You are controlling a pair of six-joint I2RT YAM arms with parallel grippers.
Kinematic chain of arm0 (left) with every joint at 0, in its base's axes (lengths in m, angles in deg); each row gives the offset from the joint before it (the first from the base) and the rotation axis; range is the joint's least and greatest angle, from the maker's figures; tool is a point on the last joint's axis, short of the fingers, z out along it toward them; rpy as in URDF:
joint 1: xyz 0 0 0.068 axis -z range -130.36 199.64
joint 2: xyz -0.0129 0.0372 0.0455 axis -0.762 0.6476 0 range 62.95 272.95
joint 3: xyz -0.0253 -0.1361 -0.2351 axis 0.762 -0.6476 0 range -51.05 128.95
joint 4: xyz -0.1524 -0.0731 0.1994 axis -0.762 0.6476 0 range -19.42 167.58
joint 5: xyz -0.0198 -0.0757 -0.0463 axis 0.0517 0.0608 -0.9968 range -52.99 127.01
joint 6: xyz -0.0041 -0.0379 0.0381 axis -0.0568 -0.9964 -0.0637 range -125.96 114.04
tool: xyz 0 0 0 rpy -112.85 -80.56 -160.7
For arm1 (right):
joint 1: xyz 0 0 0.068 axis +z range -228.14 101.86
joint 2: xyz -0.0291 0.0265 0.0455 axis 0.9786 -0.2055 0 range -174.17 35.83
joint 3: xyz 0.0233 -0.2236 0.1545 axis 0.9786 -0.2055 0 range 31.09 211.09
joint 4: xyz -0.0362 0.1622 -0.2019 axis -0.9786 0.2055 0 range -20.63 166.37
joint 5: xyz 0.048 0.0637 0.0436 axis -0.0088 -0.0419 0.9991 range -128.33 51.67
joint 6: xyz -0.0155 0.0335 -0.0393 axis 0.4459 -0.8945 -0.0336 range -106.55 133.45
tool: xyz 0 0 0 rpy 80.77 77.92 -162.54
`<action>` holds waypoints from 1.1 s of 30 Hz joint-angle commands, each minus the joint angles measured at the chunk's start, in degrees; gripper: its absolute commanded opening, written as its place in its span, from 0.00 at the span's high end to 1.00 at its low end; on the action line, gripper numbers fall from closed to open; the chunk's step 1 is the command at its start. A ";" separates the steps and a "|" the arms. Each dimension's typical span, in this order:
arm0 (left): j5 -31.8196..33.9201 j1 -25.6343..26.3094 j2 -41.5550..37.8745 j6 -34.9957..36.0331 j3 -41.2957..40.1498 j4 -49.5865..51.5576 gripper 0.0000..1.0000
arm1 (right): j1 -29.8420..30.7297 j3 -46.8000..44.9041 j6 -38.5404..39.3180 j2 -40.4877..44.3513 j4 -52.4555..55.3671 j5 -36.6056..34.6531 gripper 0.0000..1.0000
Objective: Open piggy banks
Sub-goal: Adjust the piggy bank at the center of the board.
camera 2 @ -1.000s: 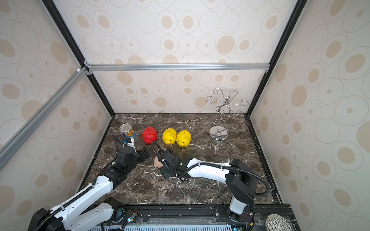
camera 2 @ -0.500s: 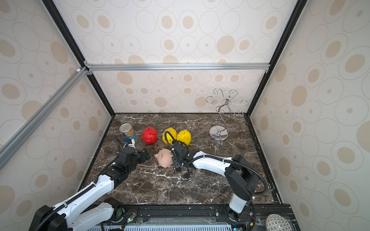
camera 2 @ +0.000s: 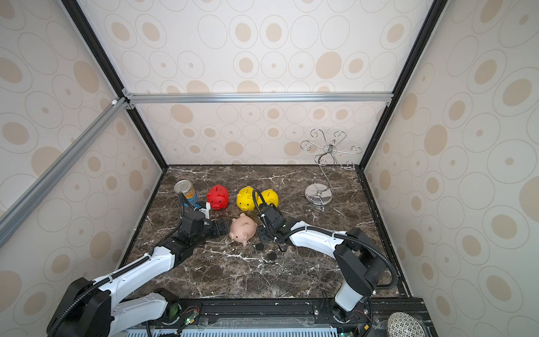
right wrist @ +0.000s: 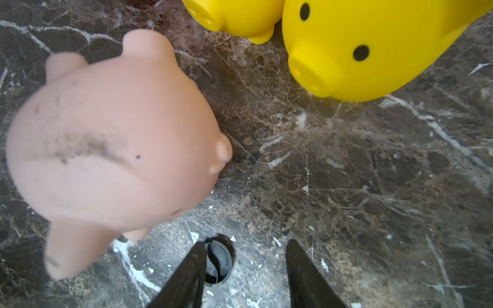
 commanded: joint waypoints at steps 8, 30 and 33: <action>-0.30 4.98 10.07 2.63 6.65 -4.12 0.05 | 0.29 2.86 2.31 -3.70 -2.38 6.63 0.50; 4.05 8.89 11.99 -1.41 2.31 -6.84 0.09 | -4.79 -14.49 24.25 1.60 -28.01 26.09 0.48; 3.30 8.84 11.80 -0.87 3.90 -5.58 0.07 | -4.97 -8.92 28.42 -3.10 -21.31 29.39 0.48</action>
